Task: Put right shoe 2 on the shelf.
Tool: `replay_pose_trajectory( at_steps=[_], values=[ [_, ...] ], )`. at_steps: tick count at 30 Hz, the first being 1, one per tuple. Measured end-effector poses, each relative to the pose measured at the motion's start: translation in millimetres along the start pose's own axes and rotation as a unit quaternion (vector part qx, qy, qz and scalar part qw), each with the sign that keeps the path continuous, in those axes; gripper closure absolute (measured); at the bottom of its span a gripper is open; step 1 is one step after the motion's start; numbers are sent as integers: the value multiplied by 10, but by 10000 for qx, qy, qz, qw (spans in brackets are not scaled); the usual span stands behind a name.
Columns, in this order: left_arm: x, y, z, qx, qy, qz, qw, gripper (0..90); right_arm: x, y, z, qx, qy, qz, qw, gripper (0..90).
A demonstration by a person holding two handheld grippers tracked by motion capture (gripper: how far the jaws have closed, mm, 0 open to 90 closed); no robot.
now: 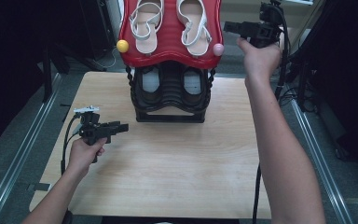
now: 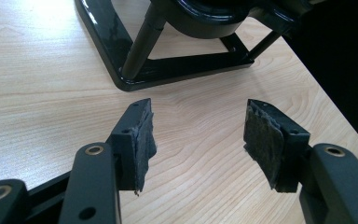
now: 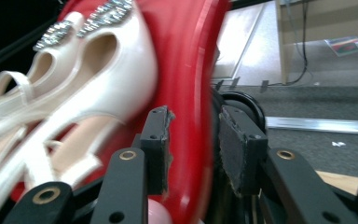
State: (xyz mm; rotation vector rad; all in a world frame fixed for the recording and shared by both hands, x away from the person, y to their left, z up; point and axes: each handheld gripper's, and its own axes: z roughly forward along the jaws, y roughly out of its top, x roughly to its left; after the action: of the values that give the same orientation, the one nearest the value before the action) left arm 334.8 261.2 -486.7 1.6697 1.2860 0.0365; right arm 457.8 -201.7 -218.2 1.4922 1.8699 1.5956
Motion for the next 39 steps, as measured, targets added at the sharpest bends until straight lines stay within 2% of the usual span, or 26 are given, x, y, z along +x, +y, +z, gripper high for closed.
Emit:
replay_pose_trajectory(
  at_steps=[3,6,12,19,29,39],
  values=[
    [4,2,-3,-5,6,30,10000,428,-87,-71,-17,4,-76,-22,10000,642],
    [0,2,-7,-28,34,51,10000,428,-186,-184,-23,20,-186,-145,9997,646],
    [0,1,-1,-59,58,50,10000,428,-404,-440,-31,85,-192,-17,9998,649],
    [1,-1,-4,-43,57,89,9999,429,-544,-686,-27,150,-206,-59,9997,638],
    [10,-3,-9,-38,74,91,9999,429,-645,-1070,-2,264,-90,46,9996,625],
    [10,-7,-9,-10,73,90,9999,429,-722,-1444,5,411,-35,-6,9991,612]
  ],
)
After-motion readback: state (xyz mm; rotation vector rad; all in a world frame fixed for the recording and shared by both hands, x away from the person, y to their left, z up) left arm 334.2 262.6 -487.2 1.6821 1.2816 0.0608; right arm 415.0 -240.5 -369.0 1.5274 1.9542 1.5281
